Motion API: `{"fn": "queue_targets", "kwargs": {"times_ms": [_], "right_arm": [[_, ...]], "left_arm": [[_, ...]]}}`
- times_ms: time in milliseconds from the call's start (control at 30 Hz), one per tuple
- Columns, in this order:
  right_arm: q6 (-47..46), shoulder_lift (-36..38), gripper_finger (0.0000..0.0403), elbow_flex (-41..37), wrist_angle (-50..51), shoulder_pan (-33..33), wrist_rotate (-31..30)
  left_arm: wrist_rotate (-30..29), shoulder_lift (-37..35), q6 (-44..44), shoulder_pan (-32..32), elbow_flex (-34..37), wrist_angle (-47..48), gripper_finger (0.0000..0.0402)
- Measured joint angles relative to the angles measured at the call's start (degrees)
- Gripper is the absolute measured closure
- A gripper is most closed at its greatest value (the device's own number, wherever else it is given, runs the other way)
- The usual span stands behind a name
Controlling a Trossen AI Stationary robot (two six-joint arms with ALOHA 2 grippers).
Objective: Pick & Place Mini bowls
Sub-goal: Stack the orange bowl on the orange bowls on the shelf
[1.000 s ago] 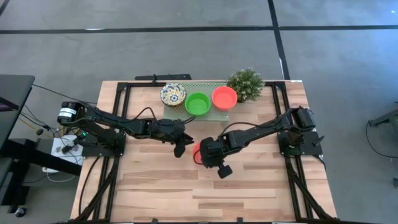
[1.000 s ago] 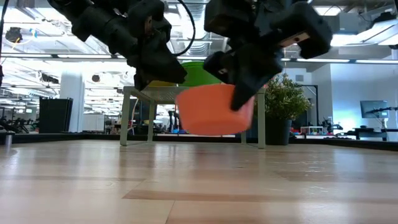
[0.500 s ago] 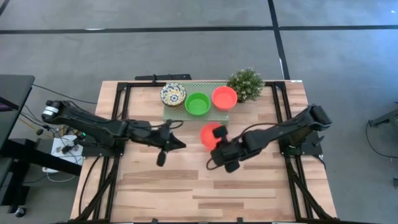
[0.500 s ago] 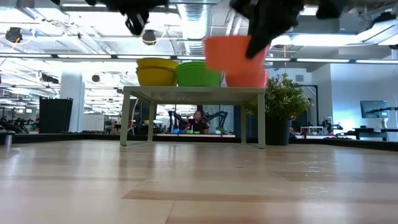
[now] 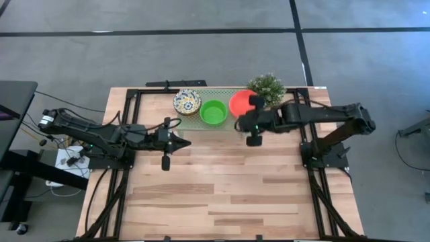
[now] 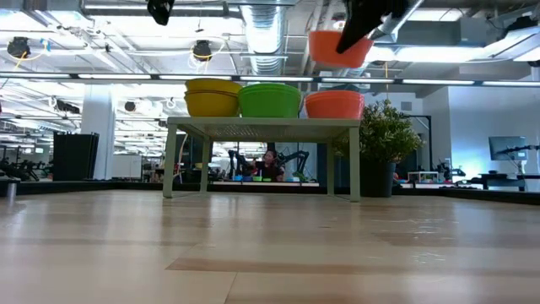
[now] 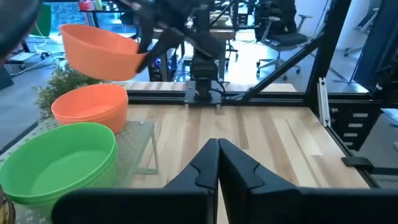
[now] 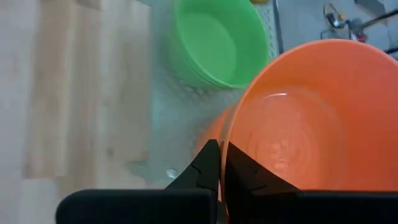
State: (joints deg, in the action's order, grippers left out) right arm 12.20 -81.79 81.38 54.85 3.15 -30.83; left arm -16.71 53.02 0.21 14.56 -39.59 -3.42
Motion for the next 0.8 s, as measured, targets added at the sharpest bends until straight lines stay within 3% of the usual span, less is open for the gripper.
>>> {"fn": "queue_targets", "kwargs": {"times_ms": [367,633,800], "right_arm": [[5.55,-3.43,0.0402,-0.02,-0.45,-14.61,13.75],[7.29,-5.61,0.0399,-0.04,-0.86,-16.60,19.55],[7.27,-5.52,0.0389,-0.02,-1.05,-16.51,19.32]], "left_arm": [[0.00,0.35,-1.73,0.00,0.00,0.17,0.0393],[0.00,0.35,-2.86,-0.02,0.00,0.46,0.0394],[0.00,0.35,-3.88,-0.02,0.00,0.48,0.0392]]}}
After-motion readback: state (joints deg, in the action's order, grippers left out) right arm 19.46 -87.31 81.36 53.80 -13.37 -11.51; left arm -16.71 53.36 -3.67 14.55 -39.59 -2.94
